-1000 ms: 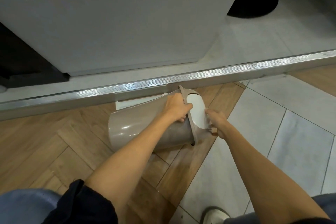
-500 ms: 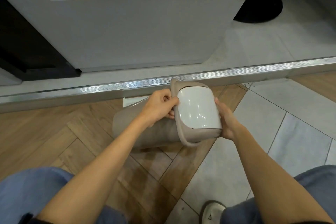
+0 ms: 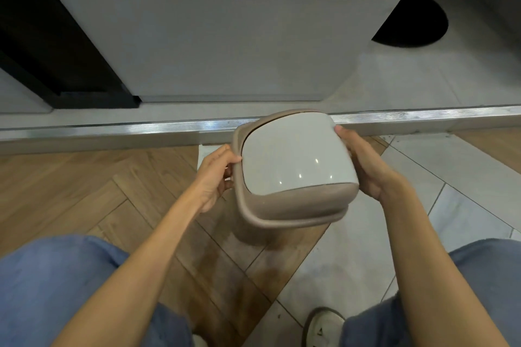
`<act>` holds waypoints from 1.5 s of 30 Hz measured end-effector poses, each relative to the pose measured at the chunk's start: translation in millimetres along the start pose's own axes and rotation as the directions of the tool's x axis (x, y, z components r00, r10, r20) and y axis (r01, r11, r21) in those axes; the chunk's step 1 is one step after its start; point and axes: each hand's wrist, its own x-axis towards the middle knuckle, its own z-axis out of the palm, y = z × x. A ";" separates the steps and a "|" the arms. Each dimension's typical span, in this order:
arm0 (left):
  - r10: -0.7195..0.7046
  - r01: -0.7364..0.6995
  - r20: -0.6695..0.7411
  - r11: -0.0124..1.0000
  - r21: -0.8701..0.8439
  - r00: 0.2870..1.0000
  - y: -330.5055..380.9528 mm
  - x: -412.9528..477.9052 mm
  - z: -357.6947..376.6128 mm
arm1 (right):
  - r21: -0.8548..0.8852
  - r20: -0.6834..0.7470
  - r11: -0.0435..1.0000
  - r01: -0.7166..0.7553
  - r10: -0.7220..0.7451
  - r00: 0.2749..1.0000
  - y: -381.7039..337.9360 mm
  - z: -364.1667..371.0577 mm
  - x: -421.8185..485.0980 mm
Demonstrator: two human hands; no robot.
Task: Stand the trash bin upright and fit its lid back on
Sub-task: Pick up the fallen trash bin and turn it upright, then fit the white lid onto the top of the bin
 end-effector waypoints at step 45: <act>-0.050 -0.068 0.185 0.811 0.580 0.981 46.9 -25.0 -54.0 | -0.559 -0.100 0.810 0.175 -0.275 0.956 -55.8 78.8 -7.7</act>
